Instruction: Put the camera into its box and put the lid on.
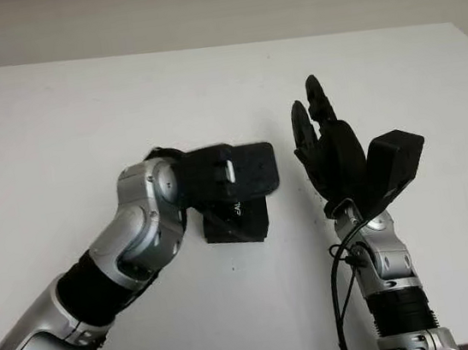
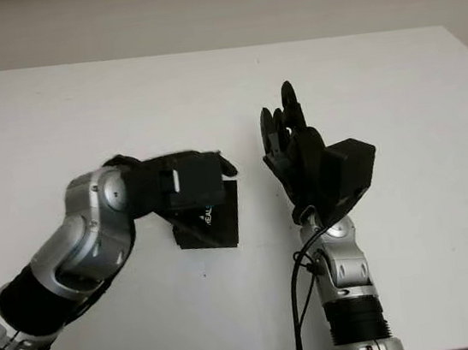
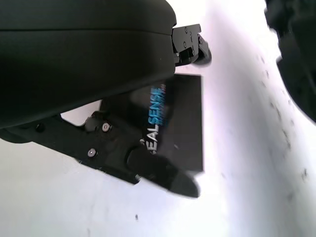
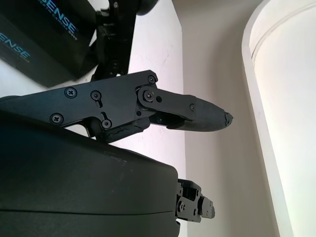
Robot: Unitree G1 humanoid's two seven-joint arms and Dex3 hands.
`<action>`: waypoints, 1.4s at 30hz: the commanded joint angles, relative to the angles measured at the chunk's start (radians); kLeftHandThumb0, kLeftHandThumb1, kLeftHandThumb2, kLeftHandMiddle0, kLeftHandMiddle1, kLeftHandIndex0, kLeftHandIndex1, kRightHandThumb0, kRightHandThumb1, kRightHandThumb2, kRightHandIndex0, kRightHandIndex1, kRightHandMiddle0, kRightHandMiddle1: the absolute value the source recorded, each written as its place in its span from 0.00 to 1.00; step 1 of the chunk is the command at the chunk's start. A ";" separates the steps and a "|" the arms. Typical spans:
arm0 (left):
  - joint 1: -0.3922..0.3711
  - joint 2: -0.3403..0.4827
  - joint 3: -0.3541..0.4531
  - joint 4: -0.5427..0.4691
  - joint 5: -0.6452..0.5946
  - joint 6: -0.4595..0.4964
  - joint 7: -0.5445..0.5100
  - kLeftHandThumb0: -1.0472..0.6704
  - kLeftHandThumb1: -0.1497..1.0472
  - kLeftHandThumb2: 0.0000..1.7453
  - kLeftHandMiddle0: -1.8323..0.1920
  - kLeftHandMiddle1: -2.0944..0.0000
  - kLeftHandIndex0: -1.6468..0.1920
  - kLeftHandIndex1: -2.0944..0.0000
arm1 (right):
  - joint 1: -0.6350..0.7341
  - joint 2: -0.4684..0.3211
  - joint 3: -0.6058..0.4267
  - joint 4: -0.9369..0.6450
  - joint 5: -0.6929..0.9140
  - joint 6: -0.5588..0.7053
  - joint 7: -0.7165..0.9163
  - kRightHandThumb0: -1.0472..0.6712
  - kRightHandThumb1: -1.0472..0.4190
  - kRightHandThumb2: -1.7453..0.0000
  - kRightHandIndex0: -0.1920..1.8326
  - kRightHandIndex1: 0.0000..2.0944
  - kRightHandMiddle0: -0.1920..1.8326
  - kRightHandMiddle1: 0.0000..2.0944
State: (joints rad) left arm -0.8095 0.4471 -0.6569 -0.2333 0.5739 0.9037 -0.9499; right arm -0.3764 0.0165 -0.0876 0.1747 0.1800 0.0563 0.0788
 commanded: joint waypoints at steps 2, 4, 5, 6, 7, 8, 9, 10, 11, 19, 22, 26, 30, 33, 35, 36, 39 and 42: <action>-0.028 -0.001 -0.024 -0.026 0.001 0.011 -0.032 0.25 0.99 0.03 1.00 0.99 1.00 1.00 | -0.017 0.003 -0.003 -0.002 0.002 -0.011 -0.001 0.27 0.00 0.69 0.04 0.03 0.04 0.03; -0.038 0.010 -0.037 -0.024 0.006 0.007 -0.050 0.25 0.99 0.03 1.00 1.00 1.00 1.00 | -0.018 0.002 -0.002 -0.004 -0.001 -0.006 -0.005 0.27 0.00 0.69 0.04 0.03 0.04 0.03; -0.042 0.016 -0.043 -0.023 0.008 0.004 -0.059 0.26 0.99 0.03 1.00 1.00 1.00 1.00 | -0.018 0.002 -0.003 -0.003 0.000 -0.007 -0.005 0.27 0.00 0.69 0.04 0.03 0.04 0.03; -0.044 0.021 -0.046 -0.022 0.009 -0.002 -0.068 0.26 0.99 0.03 1.00 1.00 1.00 1.00 | -0.018 0.001 -0.003 0.000 0.001 -0.007 -0.003 0.27 0.00 0.69 0.04 0.03 0.04 0.03; -0.043 0.027 -0.046 -0.023 0.007 -0.009 -0.073 0.26 0.98 0.03 1.00 1.00 1.00 1.00 | -0.018 0.000 -0.003 0.001 0.001 -0.008 -0.002 0.27 0.00 0.69 0.04 0.03 0.04 0.03; -0.042 0.030 -0.046 -0.023 0.006 -0.013 -0.077 0.26 0.98 0.03 1.00 1.00 1.00 1.00 | -0.018 -0.001 -0.003 0.002 0.000 -0.008 -0.001 0.26 0.00 0.69 0.04 0.03 0.04 0.03; -0.041 0.034 -0.044 -0.024 0.005 -0.020 -0.080 0.26 0.98 0.03 1.00 1.00 1.00 1.00 | -0.018 -0.001 -0.003 0.003 -0.001 -0.010 -0.001 0.26 0.00 0.69 0.04 0.03 0.04 0.03; -0.036 0.039 -0.041 -0.028 0.004 -0.030 -0.082 0.25 0.99 0.03 1.00 1.00 1.00 1.00 | -0.018 -0.001 -0.003 0.003 -0.001 -0.009 -0.002 0.26 0.00 0.69 0.04 0.03 0.04 0.03; -0.032 0.043 -0.038 -0.030 0.003 -0.037 -0.082 0.25 0.99 0.03 1.00 1.00 1.00 1.00 | -0.019 -0.001 -0.004 0.002 -0.001 -0.009 -0.003 0.27 0.00 0.69 0.04 0.03 0.05 0.03; 0.065 0.093 0.045 -0.087 -0.014 -0.152 -0.005 0.16 1.00 0.25 1.00 1.00 1.00 1.00 | -0.015 -0.008 -0.007 -0.005 0.000 -0.007 0.003 0.27 0.00 0.70 0.04 0.03 0.05 0.03; 0.142 0.105 0.127 -0.100 -0.046 -0.223 0.071 0.16 1.00 0.31 1.00 1.00 1.00 1.00 | -0.013 -0.012 -0.008 -0.005 -0.002 -0.011 0.004 0.26 0.00 0.70 0.04 0.03 0.05 0.03; 0.245 0.080 0.248 -0.105 -0.101 -0.265 0.185 0.18 1.00 0.33 1.00 1.00 1.00 1.00 | -0.011 -0.018 -0.016 -0.007 0.003 -0.010 0.009 0.27 0.00 0.70 0.05 0.03 0.06 0.03; 0.369 0.024 0.367 -0.078 -0.157 -0.341 0.363 0.18 1.00 0.31 1.00 1.00 1.00 1.00 | -0.012 -0.036 -0.028 0.002 0.005 -0.020 0.028 0.27 0.00 0.70 0.05 0.03 0.06 0.03; 0.463 -0.032 0.456 -0.047 -0.221 -0.446 0.502 0.20 1.00 0.30 1.00 1.00 1.00 1.00 | -0.011 -0.042 -0.030 -0.003 0.010 -0.008 0.035 0.27 0.00 0.70 0.05 0.03 0.05 0.03; 0.512 -0.075 0.504 -0.015 -0.261 -0.525 0.592 0.21 1.00 0.30 1.00 1.00 1.00 1.00 | -0.007 -0.047 -0.034 -0.011 0.018 0.005 0.041 0.27 0.00 0.71 0.05 0.03 0.05 0.03; 0.532 -0.093 0.527 0.002 -0.283 -0.564 0.627 0.21 1.00 0.30 1.00 1.00 1.00 1.00 | -0.005 -0.047 -0.035 -0.017 0.022 0.010 0.043 0.27 0.00 0.71 0.05 0.03 0.06 0.03; 0.578 -0.141 0.583 0.051 -0.349 -0.677 0.709 0.22 1.00 0.30 1.00 1.00 1.00 1.00 | 0.003 -0.052 -0.037 -0.025 0.031 0.020 0.054 0.27 0.00 0.71 0.05 0.03 0.05 0.03; 0.621 -0.168 0.641 0.092 -0.410 -0.771 0.760 0.20 1.00 0.32 1.00 1.00 1.00 1.00 | 0.007 -0.063 -0.028 -0.020 0.020 0.014 0.071 0.26 0.00 0.71 0.05 0.03 0.05 0.03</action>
State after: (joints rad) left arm -0.2086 0.2906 -0.0457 -0.1520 0.1794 0.1593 -0.2061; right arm -0.3716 -0.0338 -0.1229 0.1733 0.2038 0.0723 0.1432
